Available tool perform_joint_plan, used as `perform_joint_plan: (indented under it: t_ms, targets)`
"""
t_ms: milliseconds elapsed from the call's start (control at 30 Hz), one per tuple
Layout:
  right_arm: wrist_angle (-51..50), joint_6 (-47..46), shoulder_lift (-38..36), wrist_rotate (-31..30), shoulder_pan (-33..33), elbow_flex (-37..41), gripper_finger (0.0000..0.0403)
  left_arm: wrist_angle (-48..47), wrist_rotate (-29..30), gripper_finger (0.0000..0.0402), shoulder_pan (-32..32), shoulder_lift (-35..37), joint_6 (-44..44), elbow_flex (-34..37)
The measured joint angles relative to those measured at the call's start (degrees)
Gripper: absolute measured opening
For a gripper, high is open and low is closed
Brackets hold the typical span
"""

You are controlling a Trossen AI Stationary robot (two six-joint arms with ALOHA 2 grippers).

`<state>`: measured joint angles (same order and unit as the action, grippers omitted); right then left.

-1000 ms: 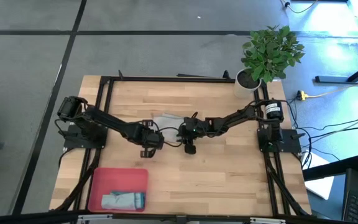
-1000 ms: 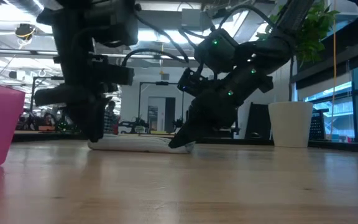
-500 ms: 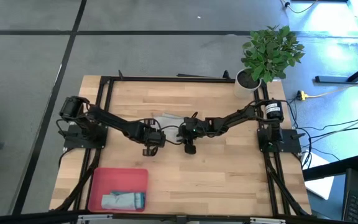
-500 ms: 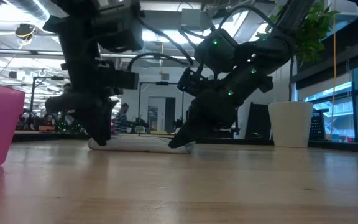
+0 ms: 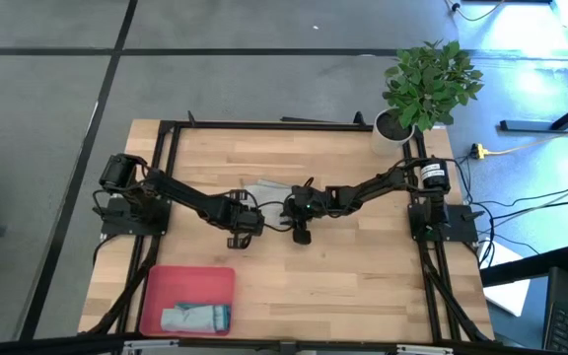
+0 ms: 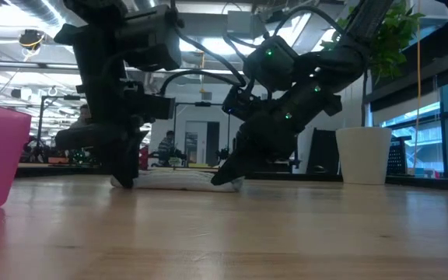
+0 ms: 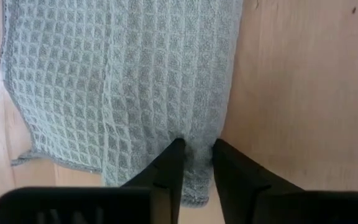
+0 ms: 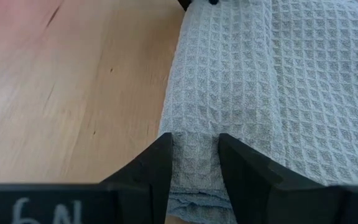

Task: Roll microfiber towels into tight, uniform cylinder then place into a basket
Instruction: Roll the gray towel

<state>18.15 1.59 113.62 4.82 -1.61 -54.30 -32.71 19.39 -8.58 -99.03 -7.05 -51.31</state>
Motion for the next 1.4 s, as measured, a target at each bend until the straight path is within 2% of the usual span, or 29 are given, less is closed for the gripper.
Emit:
perform_joint_plan:
  t_ms: [167,233,367,567,700,1067,1400]
  targets:
    - [-0.2,0.1,-0.2,0.0,0.0,0.0,0.0134,-0.1,0.1,0.0016,0.0,-0.1,0.0,0.1]
    - [-1.0,1.8,-1.0,-0.1,0.0,0.0,0.0134,-0.1,0.0,0.0007,0.0,-0.1,0.0,0.1]
    - [-2.6,4.8,-4.2,-0.7,0.2,0.1,0.0134,-0.3,0.0,0.0003,0.0,-0.1,0.0,0.1]
    - [-7.3,12.4,-9.6,-5.4,3.0,0.0,0.0134,-0.3,-0.3,0.0002,0.0,-0.2,-0.1,0.1]
    - [-7.6,16.8,-10.0,-5.4,5.8,0.0,0.0134,-0.3,-0.4,0.0001,0.0,-0.2,-0.2,0.2]
    - [-8.4,17.7,-9.9,-5.0,7.2,0.2,0.0135,-0.2,-0.5,0.0,0.0,-0.2,-0.2,0.2]
    - [-9.3,21.0,-9.9,-5.2,7.1,0.2,0.0189,-0.2,-0.5,0.0,0.0,-0.2,-0.3,0.2]
